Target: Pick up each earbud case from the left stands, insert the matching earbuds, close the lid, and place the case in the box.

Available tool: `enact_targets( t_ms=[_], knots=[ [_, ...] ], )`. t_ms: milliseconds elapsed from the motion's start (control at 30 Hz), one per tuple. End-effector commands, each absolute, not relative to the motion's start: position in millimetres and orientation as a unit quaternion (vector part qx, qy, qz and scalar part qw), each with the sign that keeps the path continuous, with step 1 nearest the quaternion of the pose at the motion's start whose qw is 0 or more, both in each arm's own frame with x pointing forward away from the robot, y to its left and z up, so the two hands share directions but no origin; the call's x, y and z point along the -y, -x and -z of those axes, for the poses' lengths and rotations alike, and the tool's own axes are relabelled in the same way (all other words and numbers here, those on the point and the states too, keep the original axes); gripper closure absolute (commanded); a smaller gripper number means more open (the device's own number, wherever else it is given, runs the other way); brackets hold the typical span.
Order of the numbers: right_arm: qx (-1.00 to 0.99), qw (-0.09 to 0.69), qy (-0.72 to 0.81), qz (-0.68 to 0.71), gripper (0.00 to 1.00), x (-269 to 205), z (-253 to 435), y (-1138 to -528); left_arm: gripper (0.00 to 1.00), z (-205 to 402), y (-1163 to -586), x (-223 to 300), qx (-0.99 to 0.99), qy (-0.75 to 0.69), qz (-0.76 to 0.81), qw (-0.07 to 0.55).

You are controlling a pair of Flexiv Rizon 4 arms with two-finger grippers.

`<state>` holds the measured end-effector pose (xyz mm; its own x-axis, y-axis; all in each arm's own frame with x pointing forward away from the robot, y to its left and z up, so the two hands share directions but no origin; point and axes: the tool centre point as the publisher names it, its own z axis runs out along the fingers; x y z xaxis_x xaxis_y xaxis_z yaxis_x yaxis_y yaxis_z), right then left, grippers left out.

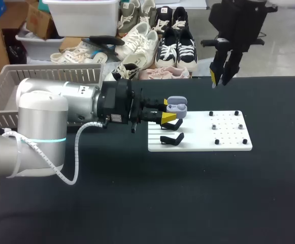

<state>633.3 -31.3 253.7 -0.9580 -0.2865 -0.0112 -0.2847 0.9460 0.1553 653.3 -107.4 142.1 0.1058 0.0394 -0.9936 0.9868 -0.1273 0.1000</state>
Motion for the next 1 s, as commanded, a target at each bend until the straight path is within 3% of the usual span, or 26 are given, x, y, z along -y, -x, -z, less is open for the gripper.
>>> enact_targets(
  t_ms=[33, 233, 767, 1000],
  knots=[
    [0.988, 0.000, -0.147, 0.057, 1.00, 10, -251, -624, 1.00, -142, -653, 107, -0.453, -0.566, 0.491, 0.483],
    [0.988, 0.008, -0.142, 0.065, 1.00, -13, -255, -621, 1.00, -142, -653, 107, -0.453, -0.566, 0.491, 0.483],
    [0.988, 0.009, -0.139, 0.065, 1.00, -13, -257, -621, 1.00, -142, -653, 107, -0.453, -0.566, 0.491, 0.483],
    [0.988, 0.001, -0.149, 0.025, 1.00, -45, -249, -612, 1.00, -142, -653, 107, -0.453, -0.566, 0.491, 0.483]
  ],
)
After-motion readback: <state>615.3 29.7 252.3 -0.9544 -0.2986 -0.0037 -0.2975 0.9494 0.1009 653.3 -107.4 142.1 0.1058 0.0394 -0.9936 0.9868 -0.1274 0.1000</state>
